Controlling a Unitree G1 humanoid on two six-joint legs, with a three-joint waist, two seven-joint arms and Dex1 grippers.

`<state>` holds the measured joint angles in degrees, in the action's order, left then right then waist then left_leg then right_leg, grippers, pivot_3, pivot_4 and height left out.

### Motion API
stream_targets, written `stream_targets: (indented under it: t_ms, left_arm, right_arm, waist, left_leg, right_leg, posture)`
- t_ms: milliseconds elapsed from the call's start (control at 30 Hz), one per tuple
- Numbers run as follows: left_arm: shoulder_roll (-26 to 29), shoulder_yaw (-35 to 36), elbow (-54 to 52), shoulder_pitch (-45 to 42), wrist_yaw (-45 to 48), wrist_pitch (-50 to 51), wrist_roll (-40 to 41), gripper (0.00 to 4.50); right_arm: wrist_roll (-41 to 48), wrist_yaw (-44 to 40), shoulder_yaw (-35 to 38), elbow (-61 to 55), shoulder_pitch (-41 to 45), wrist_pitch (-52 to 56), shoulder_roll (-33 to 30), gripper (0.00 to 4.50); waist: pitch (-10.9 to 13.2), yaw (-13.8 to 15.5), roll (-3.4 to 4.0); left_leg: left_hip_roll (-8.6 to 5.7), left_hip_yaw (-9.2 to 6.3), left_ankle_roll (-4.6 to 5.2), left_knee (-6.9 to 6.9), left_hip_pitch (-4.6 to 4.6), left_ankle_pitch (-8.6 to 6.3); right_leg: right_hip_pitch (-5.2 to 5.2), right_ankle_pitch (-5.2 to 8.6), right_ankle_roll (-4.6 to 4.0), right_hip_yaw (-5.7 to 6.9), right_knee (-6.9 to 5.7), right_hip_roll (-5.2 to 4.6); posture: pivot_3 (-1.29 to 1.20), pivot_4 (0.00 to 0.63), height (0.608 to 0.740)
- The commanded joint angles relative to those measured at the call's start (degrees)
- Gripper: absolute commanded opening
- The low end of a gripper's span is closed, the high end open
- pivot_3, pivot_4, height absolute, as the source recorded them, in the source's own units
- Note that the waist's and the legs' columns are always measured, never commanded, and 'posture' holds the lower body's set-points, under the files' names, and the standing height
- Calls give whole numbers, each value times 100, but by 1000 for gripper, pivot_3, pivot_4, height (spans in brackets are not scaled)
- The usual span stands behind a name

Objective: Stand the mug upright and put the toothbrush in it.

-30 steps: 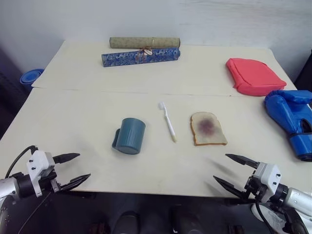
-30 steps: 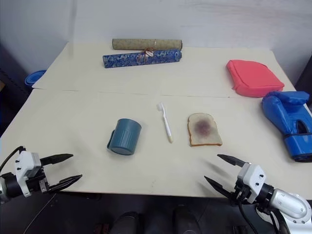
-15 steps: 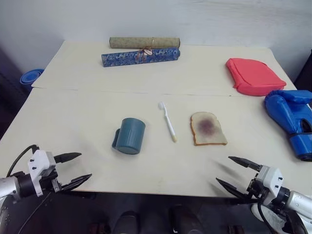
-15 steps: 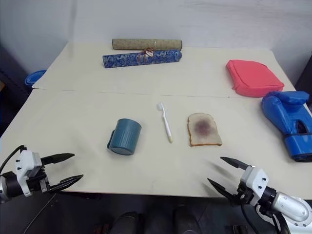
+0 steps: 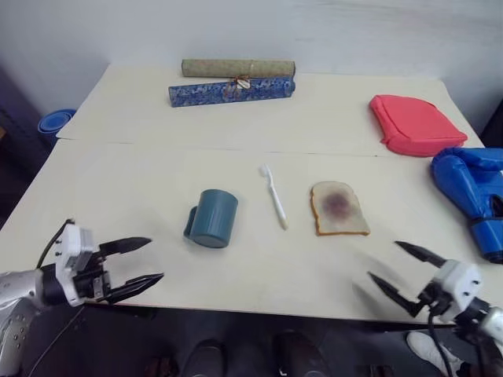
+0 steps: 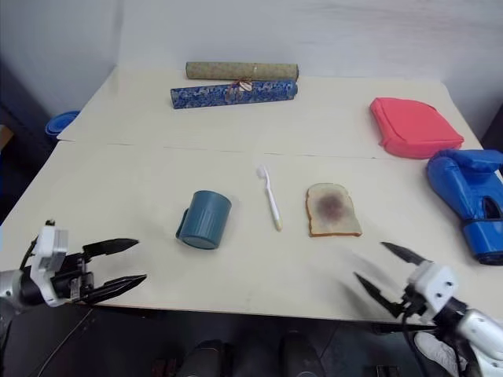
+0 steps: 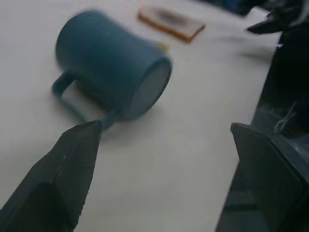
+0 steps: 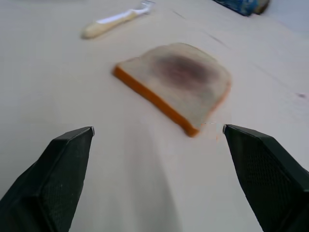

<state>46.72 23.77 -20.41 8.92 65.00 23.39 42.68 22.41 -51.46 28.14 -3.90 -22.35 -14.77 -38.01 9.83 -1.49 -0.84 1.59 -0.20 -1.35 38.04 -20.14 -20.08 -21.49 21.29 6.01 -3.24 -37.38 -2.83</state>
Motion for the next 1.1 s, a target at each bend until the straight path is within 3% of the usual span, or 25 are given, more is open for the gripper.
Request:
stream_targets:
  t_ms: [33, 200, 367, 633, 733, 867, 1000, 1100]
  left_arm:
    - [-34, -122, -311, -58, -72, 121, 154, 4500]
    - [-103, -143, -104, 9, -61, -48, -81, 4500]
    - [-207, -155, -126, 99, -189, -161, -210, 4500]
    - [-278, -145, -136, 79, -250, -192, -212, 4500]
    - [-341, -160, -126, 25, -287, -221, -208, 4500]
    - [-367, -194, -145, 0, -317, -254, -236, 4500]
    - [-376, -140, -144, -10, -361, -260, -212, 4500]
    - [-377, -154, -119, -10, -356, -300, -238, 4500]
  right_arm:
    - [-29, -85, 266, 272, 7, -162, -168, 4462]
    - [-188, -518, -325, 197, 595, 179, -689, 4462]
    - [-884, -472, -1654, 152, 2152, 1569, -1226, 4462]
    - [-1673, -709, -3201, 1573, 4394, 2466, -896, 4462]
    - [-1897, -1013, -3655, 2289, 5152, 2623, -677, 3915]
    - [-2176, -1105, -3966, 2880, 5693, 2701, -546, 2693]
    - [-2025, -1308, -3931, 2623, 5805, 2980, -540, 1476]
    - [-1661, -1264, -3482, 2154, 5653, 3471, -691, 522]
  waist:
    - [0, -25, 11]
    - [13, -204, 33]
    - [15, -183, 31]
    - [13, -71, 19]
    - [15, -145, 11]
    - [13, -194, 9]
    - [11, -187, 6]
    - [12, -175, 8]
  left_leg:
    - [2, 1, 0, -3, 1, 0]
    - [16, 33, -3, -9, 7, 2]
    - [14, 39, -3, -2, 32, 4]
    - [7, 10, -28, 11, -16, 17]
    - [9, 11, -26, 15, -7, 17]
    - [13, 5, -25, 11, 1, 16]
    - [13, 4, -25, 13, 0, 16]
    - [13, 0, -25, 11, -3, 16]
  right_leg:
    - [0, 0, 0, 0, 2, 4]
    - [-2, 0, 0, -24, -5, 32]
    - [0, 0, 0, -32, -16, 29]
    - [-34, 0, 0, -9, -11, 14]
    - [-19, 0, 0, -8, -7, 14]
    - [-16, 0, 0, -2, -12, 16]
    - [-14, 0, 0, -1, -12, 15]
    - [-16, 0, 0, 2, -13, 15]
  posture:
    - [0, 150, 740]
    - [0, 150, 740]
    - [0, 150, 740]
    - [0, 150, 740]
    - [0, 150, 740]
    - [0, 150, 740]
    - [0, 150, 740]
    - [0, 150, 740]
